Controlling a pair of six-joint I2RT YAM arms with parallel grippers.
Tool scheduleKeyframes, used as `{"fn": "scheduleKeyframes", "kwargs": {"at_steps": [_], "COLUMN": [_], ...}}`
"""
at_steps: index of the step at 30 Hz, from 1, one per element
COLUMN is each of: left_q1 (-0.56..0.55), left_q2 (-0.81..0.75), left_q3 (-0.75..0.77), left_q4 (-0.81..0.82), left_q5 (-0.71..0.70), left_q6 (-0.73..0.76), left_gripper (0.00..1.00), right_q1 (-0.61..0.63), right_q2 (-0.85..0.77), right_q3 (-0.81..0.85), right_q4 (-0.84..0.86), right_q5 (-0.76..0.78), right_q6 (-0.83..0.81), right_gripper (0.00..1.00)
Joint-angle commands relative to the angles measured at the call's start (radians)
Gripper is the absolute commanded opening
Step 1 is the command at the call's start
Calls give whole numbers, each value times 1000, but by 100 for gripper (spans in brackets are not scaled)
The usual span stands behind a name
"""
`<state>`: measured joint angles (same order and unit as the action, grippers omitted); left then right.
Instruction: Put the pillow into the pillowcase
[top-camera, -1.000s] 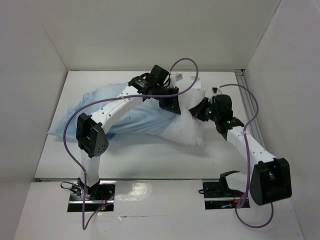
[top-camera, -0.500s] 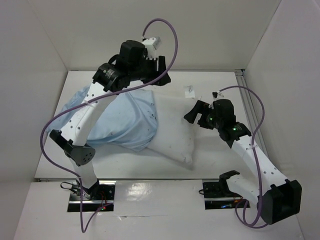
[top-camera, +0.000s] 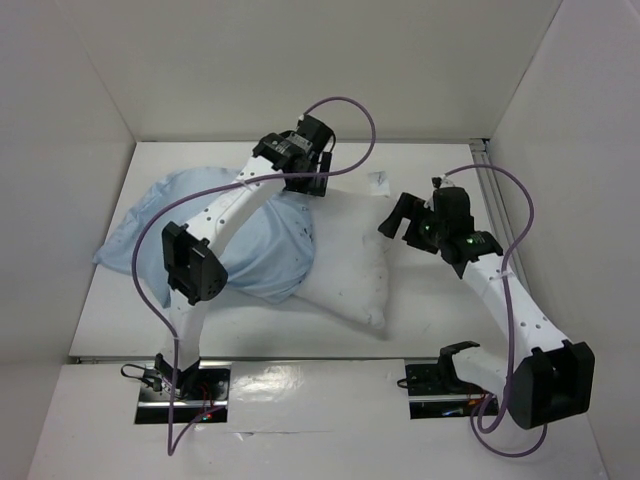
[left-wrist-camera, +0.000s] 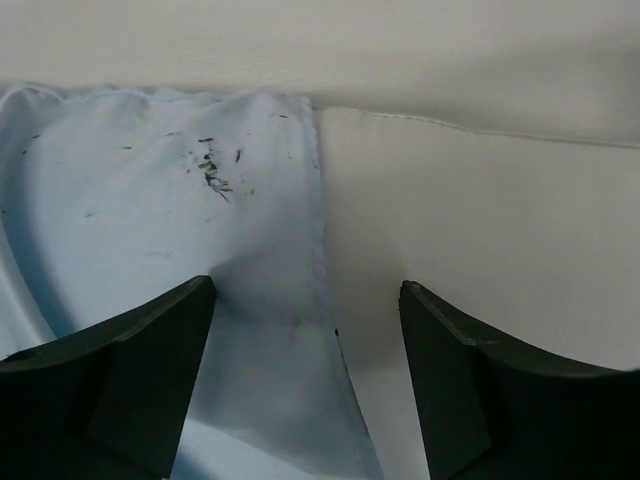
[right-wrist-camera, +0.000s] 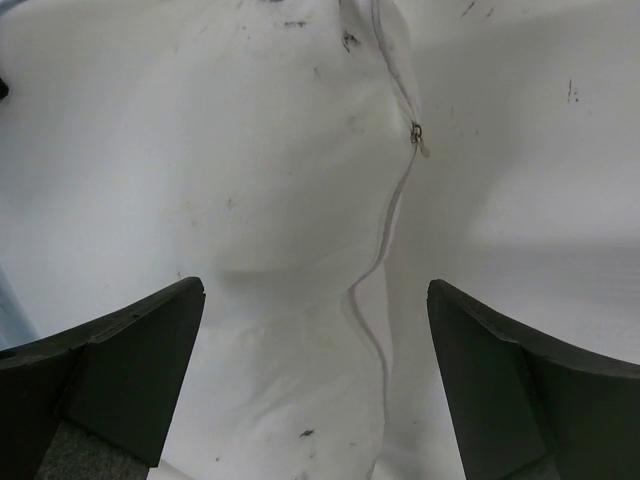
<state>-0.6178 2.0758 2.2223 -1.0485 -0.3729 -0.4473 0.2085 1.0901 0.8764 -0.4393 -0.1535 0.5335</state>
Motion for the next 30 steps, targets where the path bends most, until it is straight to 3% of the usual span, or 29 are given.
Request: {"fn": "scheduleKeyframes", "kwargs": {"at_steps": [1, 5, 6, 8, 10, 11, 13, 15, 16, 17, 18, 21, 23, 25, 30], "left_q1": [0, 0, 0, 0, 0, 0, -23, -72, -92, -111, -135, -172, -210, -230, -230], "left_q2": [44, 44, 44, 11, -16, -41, -72, -111, -111, -123, -123, -120, -76, -50, 27], "left_q3": [69, 69, 69, 69, 69, 80, 67, 66, 66, 66, 66, 79, 170, 194, 189], "left_q4": [-62, -62, -50, -33, 10, 25, 106, 168, 197, 262, 307, 447, 467, 560, 700], "left_q5": [-95, -106, -106, -72, -12, 68, 170, 331, 395, 473, 691, 960, 979, 1035, 1075], "left_q6": [-2, -2, -14, -14, 4, 16, 25, 39, 39, 39, 30, -34, -65, -119, -255], "left_gripper": [85, 59, 40, 20, 0, 0, 0, 0, 0, 0, 0, 0, 0, 0, 0], "right_q1": [-8, -27, -27, -27, -27, -27, 3, 50, 61, 62, 72, 72, 72, 87, 112], "right_q2": [13, 42, 54, 85, 123, 146, 212, 244, 244, 232, 178, 79, -2, -36, 74], "right_q3": [4, -5, -20, -46, -105, -122, -145, -93, -18, 11, 38, 111, 95, 29, -189], "right_q4": [-10, 16, 33, 88, 258, 325, 537, 561, 529, 502, 454, 357, 326, 417, 609], "right_q5": [-8, -41, -52, -130, -233, -324, -404, -416, -406, -379, -367, -287, -278, -278, -244], "right_q6": [-24, -24, -24, -6, 34, 95, 155, 175, 163, 152, 131, 112, 123, 182, 259], "right_gripper": [100, 100, 100, 100, 100, 98, 64, 16, 0, 0, 0, 0, 0, 0, 0]}}
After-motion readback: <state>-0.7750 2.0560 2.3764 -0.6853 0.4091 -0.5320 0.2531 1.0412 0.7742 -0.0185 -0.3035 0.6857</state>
